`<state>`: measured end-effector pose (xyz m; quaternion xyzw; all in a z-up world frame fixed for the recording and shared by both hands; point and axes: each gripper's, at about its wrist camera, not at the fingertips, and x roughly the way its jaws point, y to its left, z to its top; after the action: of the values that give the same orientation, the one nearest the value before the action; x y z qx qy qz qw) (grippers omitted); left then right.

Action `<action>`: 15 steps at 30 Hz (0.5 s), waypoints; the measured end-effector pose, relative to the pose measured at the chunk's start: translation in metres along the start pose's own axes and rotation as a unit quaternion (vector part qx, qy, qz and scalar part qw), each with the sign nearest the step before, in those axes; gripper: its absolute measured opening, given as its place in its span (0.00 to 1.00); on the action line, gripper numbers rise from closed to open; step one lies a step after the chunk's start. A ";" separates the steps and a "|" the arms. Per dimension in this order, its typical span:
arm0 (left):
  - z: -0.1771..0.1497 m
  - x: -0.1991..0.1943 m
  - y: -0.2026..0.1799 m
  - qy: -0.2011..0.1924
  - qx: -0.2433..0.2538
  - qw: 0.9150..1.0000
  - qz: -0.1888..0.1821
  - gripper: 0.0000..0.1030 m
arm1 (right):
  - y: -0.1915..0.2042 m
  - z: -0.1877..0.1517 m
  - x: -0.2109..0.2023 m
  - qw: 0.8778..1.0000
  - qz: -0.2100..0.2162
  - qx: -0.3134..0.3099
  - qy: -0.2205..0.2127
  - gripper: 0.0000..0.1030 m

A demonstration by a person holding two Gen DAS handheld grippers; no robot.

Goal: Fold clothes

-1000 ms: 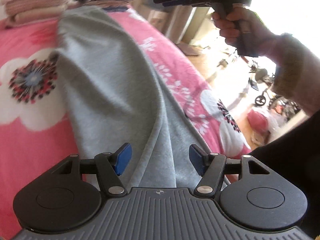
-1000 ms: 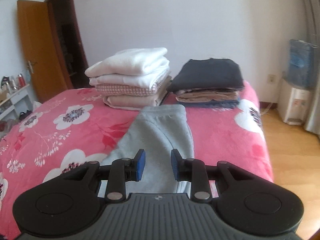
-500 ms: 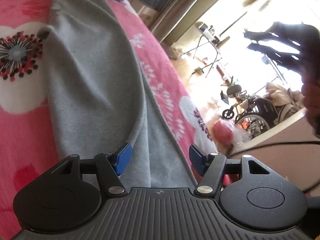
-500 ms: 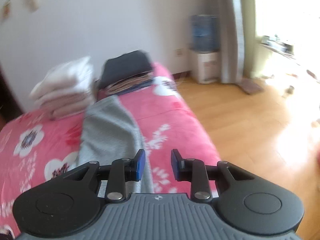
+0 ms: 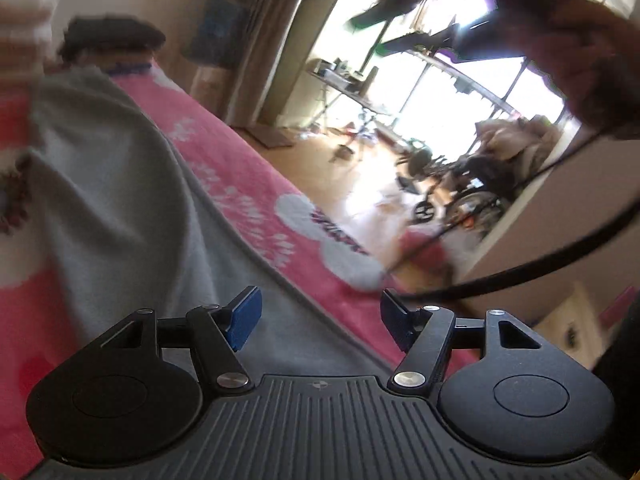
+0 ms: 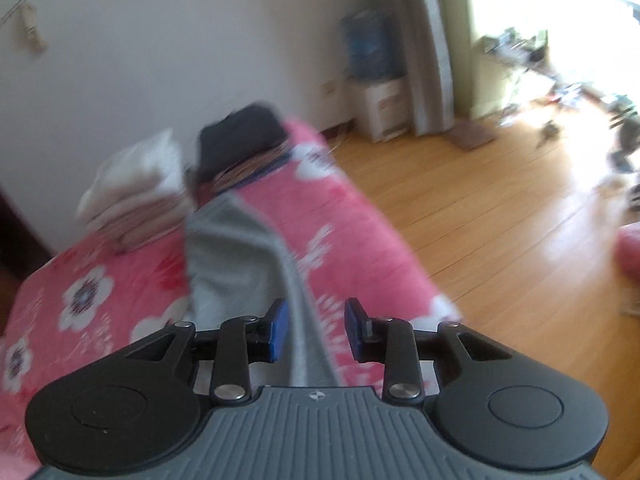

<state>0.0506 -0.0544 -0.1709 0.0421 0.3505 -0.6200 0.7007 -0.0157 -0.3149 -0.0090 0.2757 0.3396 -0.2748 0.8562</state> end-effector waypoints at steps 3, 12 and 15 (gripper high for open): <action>-0.004 0.006 -0.005 -0.009 0.040 0.998 0.051 0.64 | -0.015 -0.015 0.044 0.998 0.037 0.002 0.041 0.32; 0.001 0.018 0.000 0.020 0.037 0.980 0.197 0.64 | -0.028 -0.026 0.157 0.982 0.117 -0.035 0.147 0.32; 0.002 0.016 0.004 0.039 0.020 0.979 0.200 0.64 | -0.035 -0.032 0.181 0.972 0.166 -0.034 0.160 0.32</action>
<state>0.0548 -0.0678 -0.1790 0.1494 0.3497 -0.4719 0.7954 0.0592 -0.3690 -0.1713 0.3392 0.4312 -0.0693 0.8332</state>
